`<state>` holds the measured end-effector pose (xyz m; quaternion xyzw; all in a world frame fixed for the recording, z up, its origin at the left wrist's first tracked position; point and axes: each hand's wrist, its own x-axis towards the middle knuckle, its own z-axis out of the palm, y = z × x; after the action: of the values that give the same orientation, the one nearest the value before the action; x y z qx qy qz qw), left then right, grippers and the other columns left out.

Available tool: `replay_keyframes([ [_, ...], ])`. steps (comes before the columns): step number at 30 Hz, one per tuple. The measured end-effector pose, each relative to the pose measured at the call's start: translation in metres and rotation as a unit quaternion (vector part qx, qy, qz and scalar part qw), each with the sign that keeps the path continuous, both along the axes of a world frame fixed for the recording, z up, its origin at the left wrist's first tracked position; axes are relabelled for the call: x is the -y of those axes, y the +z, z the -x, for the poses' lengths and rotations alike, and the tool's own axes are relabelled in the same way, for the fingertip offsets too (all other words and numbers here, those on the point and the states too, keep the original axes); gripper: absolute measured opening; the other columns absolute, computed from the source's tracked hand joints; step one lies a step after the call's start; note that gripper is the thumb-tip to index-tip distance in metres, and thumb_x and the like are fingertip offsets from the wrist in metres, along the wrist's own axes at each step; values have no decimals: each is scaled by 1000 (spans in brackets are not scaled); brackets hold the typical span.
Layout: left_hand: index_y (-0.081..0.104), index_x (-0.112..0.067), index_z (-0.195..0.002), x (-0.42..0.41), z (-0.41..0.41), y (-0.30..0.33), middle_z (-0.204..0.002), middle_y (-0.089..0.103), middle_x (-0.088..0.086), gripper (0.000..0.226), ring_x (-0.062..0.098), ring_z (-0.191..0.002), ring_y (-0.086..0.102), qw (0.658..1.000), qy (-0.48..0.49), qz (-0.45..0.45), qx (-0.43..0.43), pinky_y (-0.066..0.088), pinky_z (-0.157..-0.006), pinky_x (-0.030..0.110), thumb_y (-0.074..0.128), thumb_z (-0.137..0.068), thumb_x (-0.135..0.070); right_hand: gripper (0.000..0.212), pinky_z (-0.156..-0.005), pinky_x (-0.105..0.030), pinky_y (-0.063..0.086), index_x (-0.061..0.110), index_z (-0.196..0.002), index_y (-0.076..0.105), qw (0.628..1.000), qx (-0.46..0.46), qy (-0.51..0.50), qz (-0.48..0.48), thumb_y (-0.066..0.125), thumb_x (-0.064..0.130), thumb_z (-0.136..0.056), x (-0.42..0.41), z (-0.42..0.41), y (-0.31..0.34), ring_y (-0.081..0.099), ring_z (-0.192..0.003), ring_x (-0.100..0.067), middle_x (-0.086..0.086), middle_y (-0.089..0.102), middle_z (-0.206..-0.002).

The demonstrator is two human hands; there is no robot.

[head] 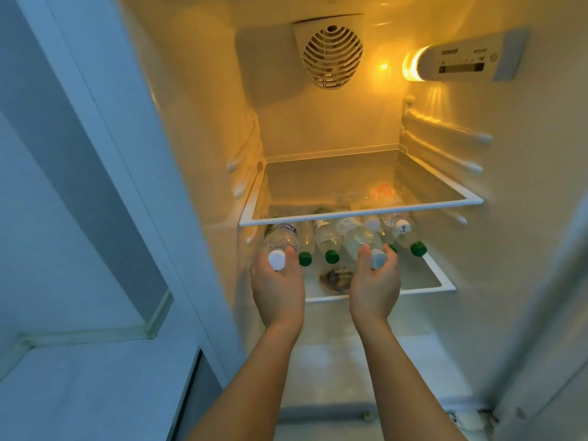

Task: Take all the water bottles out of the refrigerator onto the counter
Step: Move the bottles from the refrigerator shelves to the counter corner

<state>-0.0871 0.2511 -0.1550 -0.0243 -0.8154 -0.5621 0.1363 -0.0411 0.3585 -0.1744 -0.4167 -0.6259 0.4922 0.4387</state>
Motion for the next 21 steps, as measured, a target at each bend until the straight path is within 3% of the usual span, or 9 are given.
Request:
replay_keyframes([
  [2,54,-19,-125,5,-5,10,-120,59,-3,44,17,-109,55,999,6,-17,-31,52,-86,31,54,-93,-49,41,-75,-34,44,13,-122,55,999,-10,-27,-45,50,44,-96,-3,-10,10,60,-96,-28,-2,63,-99],
  [6,53,-23,-103,14,-6,25,-94,58,-5,23,16,-88,56,995,-6,-3,-102,43,-61,21,55,-94,-44,29,-62,-32,38,15,-96,55,991,-13,-40,-130,53,44,-94,-8,-25,32,55,-70,-25,1,57,-73],
  [11,47,-34,-99,19,-2,33,-90,61,-7,16,17,-86,58,989,-22,24,-145,54,-68,37,54,-92,-47,27,-63,-29,30,15,-94,56,976,40,-26,-215,58,41,-90,-9,-32,48,47,-72,-20,-1,58,-81],
  [17,50,-26,-90,8,-6,35,-81,59,-7,18,15,-80,58,985,-86,44,-142,51,-64,35,58,-89,-43,35,-67,-26,35,13,-108,62,968,62,2,-243,62,42,-90,-9,-26,39,60,-86,-23,-3,66,-95],
  [21,43,-27,-96,-3,3,34,-86,58,-6,26,15,-84,60,988,-103,11,-111,56,-71,37,62,-85,-41,37,-77,-32,41,13,-107,62,963,18,37,-265,59,46,-89,-15,-18,27,53,-93,-23,-3,62,-98],
])
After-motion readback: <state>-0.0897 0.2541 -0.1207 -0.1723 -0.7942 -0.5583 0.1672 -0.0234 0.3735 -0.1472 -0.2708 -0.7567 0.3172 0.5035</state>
